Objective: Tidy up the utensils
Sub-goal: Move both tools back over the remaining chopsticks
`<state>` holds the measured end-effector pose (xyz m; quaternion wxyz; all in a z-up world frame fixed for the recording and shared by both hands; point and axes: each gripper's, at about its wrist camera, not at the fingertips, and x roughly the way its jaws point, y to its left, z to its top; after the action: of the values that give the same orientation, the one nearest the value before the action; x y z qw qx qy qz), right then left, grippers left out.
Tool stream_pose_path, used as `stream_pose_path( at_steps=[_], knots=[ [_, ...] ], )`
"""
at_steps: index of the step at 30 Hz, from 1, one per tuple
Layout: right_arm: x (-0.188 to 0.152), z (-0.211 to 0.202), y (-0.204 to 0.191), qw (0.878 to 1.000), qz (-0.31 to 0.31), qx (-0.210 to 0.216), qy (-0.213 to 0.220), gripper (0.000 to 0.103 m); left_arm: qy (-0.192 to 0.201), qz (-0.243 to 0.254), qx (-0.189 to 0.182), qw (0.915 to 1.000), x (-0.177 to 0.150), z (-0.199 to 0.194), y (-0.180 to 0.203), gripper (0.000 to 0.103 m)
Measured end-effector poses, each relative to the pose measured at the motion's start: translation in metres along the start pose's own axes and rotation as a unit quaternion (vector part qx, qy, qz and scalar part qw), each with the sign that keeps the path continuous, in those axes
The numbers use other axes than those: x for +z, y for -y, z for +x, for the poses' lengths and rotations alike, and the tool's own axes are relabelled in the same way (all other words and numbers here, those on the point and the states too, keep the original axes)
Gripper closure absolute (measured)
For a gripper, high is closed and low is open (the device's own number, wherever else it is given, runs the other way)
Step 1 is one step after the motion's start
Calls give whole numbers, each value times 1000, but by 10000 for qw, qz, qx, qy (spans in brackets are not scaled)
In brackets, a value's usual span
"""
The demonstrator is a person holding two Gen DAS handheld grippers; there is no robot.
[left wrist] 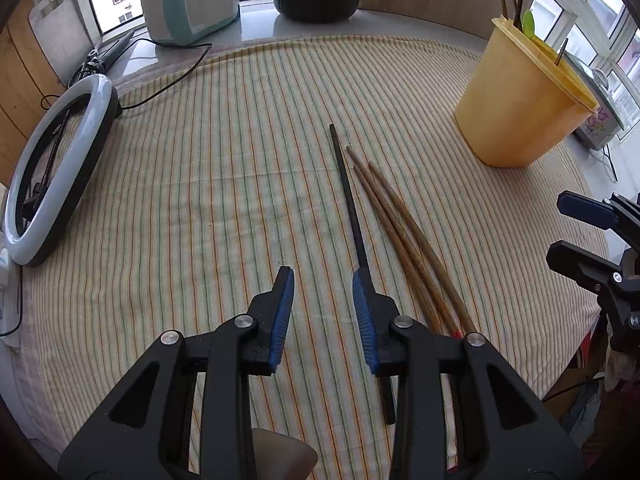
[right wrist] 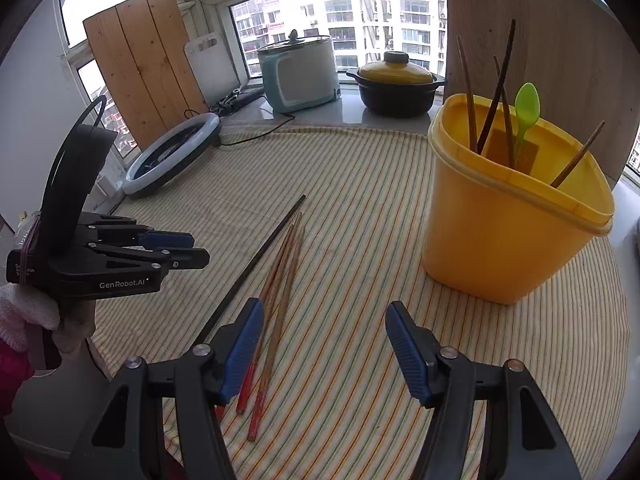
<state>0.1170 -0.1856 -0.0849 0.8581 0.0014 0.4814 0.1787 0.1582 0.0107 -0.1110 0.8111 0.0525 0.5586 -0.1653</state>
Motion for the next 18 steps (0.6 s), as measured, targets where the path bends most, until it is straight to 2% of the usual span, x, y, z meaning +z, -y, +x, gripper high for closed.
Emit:
stream_pose_path(
  at_steps=[7, 14, 18],
  knots=[
    [-2, 31, 5, 9989, 209, 29, -421, 41, -365, -237, -263, 9987, -8, 20, -3, 70],
    [-6, 41, 2, 9986, 269, -90, -454, 44, -529, -242, -515, 9970, -2, 28, 4, 64],
    [-3, 44, 6, 9974, 400, 24, -602, 44, -611, -234, -491, 9967, 8, 35, 12, 64]
  ],
)
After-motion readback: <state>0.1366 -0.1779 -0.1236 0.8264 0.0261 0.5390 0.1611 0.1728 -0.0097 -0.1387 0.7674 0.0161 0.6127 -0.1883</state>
